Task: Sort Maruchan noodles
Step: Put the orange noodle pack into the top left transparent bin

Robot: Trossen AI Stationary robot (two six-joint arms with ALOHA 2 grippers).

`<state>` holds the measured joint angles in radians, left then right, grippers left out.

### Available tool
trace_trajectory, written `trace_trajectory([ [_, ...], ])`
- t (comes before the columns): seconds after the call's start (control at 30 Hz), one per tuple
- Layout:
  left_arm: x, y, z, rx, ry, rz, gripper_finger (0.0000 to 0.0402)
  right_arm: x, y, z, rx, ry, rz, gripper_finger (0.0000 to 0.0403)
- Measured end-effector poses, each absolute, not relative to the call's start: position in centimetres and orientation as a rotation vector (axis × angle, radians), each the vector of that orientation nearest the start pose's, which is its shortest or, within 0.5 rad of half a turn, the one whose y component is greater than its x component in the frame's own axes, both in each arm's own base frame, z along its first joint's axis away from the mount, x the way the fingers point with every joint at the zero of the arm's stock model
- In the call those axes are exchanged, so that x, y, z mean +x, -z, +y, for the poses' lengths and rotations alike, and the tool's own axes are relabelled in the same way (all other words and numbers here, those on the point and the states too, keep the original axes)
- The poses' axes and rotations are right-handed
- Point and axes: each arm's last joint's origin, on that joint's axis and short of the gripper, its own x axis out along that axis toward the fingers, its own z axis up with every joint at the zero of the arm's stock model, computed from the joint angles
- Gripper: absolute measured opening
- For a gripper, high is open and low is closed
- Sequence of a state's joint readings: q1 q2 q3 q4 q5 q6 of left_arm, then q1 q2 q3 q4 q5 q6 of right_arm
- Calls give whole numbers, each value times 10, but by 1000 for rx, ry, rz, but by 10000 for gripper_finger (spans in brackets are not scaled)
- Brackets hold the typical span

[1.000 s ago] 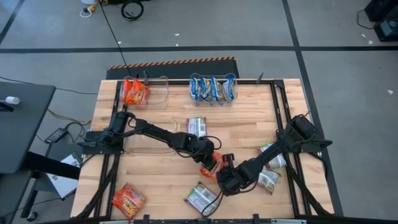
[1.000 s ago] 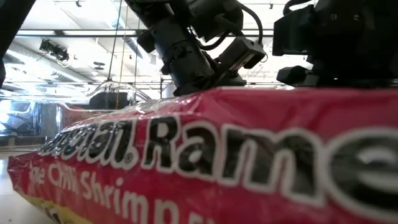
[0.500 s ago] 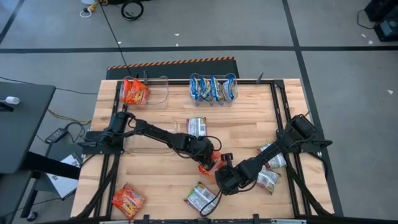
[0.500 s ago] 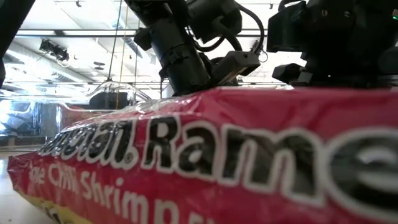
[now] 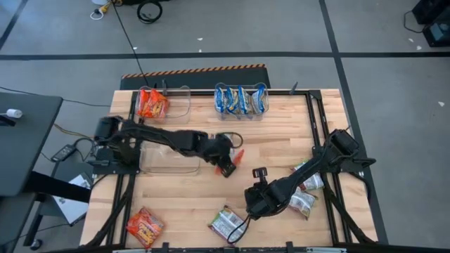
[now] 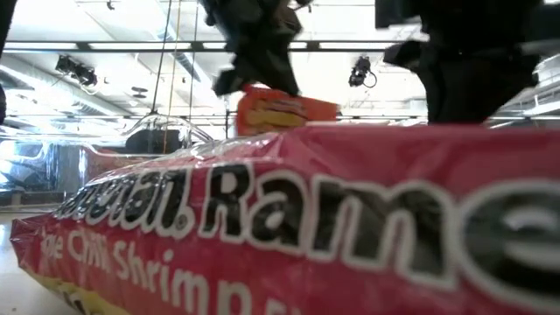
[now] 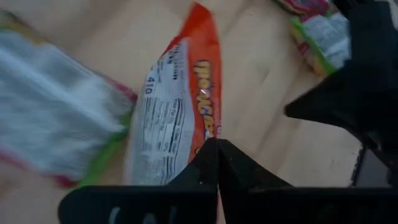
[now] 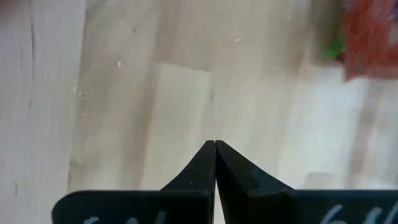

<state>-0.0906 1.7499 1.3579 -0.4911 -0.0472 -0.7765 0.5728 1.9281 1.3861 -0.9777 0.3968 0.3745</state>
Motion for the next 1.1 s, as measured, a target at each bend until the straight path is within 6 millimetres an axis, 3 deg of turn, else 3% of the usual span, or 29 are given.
trace_trajectory([
  [0.23,344,-293,-7,-621,-356,794,1,314,-204,187,-427,156,1274,14],
  [0.37,333,-308,3,-611,-361,761,1,316,-208,188,-410,193,1240,14],
  [0.8,326,-309,23,-584,-406,783,1,315,-208,188,-347,243,1224,14],
  [1.1,324,-307,22,-533,-391,823,18,315,-208,189,-312,267,1216,14],
])
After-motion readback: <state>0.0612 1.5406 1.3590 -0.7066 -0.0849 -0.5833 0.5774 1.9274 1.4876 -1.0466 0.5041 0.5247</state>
